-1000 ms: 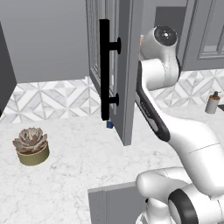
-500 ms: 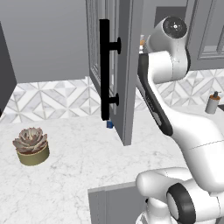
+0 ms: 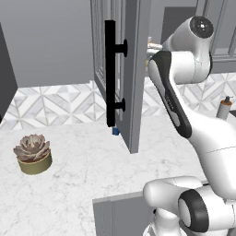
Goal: Put the shaker and condiment bottle from the counter next to their counterparts in the cabinet.
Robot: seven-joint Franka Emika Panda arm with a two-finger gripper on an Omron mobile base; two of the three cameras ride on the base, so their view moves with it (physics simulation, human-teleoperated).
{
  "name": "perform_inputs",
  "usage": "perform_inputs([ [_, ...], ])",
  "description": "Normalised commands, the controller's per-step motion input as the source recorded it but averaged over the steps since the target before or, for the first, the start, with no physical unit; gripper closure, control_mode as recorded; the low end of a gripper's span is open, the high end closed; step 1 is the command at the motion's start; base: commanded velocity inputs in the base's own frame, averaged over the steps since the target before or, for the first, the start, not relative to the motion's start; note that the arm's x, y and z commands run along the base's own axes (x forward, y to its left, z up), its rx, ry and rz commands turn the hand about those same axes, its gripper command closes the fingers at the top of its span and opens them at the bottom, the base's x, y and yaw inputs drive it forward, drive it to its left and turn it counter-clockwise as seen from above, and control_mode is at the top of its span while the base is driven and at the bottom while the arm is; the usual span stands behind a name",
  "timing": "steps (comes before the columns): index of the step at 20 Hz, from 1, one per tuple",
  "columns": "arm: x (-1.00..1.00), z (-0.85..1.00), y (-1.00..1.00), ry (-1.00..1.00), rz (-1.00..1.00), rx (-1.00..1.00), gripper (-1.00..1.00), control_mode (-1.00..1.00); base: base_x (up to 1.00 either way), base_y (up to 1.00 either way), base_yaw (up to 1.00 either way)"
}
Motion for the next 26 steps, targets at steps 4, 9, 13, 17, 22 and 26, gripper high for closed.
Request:
perform_inputs([
  [4,0.18,0.28,0.0,0.14,0.0,-0.08,1.0,-1.0,0.0,0.0,0.0],
  [9,-0.01,0.07,-0.04,0.05,0.0,-0.1,1.0,-1.0,0.0,0.0,0.0],
  [13,-0.39,0.0,-0.42,-0.07,0.0,0.0,1.0,-1.0,0.0,0.0,0.0],
  [17,-0.16,0.0,-0.31,-0.06,0.0,0.03,1.0,-1.0,0.0,0.0,0.0],
  [22,0.0,0.0,-0.1,-0.08,0.0,0.0,1.0,-1.0,0.0,0.0,0.0],
  [26,0.0,0.0,-0.04,-0.08,0.0,0.0,1.0,-1.0,0.0,0.0,0.0],
])
